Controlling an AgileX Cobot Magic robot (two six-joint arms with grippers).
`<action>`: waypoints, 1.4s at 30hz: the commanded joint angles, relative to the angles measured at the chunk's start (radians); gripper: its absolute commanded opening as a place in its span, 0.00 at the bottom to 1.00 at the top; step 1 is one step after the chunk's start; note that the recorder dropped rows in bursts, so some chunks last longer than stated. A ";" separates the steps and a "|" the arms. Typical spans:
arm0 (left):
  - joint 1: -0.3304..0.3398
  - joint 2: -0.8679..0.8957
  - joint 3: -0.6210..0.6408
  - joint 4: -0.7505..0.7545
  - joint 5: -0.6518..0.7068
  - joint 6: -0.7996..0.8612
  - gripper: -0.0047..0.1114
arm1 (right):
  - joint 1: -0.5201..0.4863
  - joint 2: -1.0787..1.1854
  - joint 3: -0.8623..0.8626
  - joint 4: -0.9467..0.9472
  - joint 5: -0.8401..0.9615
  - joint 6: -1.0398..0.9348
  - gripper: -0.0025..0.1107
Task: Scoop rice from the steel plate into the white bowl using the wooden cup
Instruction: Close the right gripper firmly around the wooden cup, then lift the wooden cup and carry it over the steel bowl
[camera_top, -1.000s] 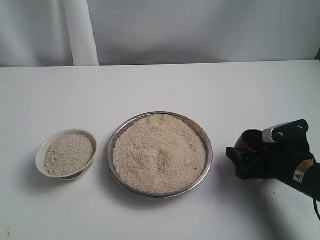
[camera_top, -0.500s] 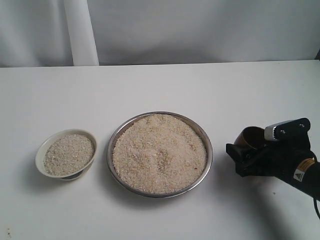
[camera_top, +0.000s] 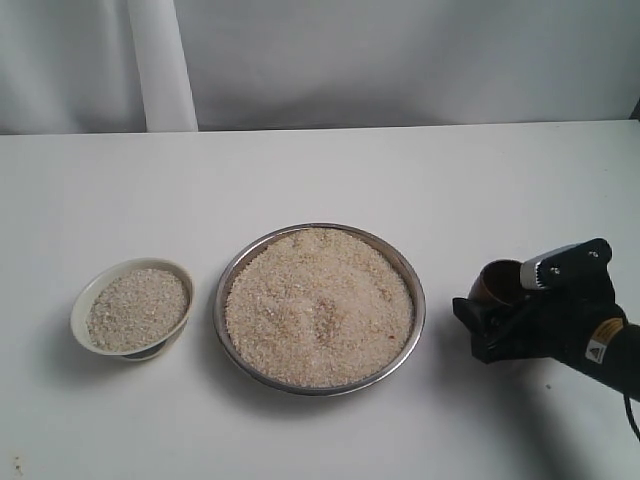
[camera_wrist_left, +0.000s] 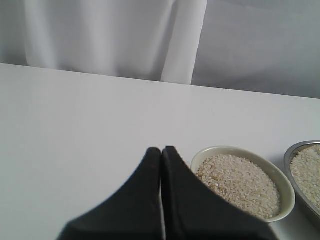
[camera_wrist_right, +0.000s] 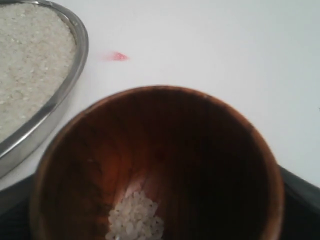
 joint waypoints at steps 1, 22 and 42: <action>-0.002 0.000 0.002 -0.001 -0.006 -0.004 0.04 | 0.001 0.000 -0.061 -0.011 0.161 -0.010 0.05; -0.002 0.000 0.002 -0.001 -0.006 -0.004 0.04 | 0.051 -0.351 -0.212 -0.315 0.565 0.318 0.02; -0.002 0.000 0.002 -0.001 -0.006 -0.004 0.04 | 0.617 -0.344 -1.006 -0.296 1.972 -0.652 0.02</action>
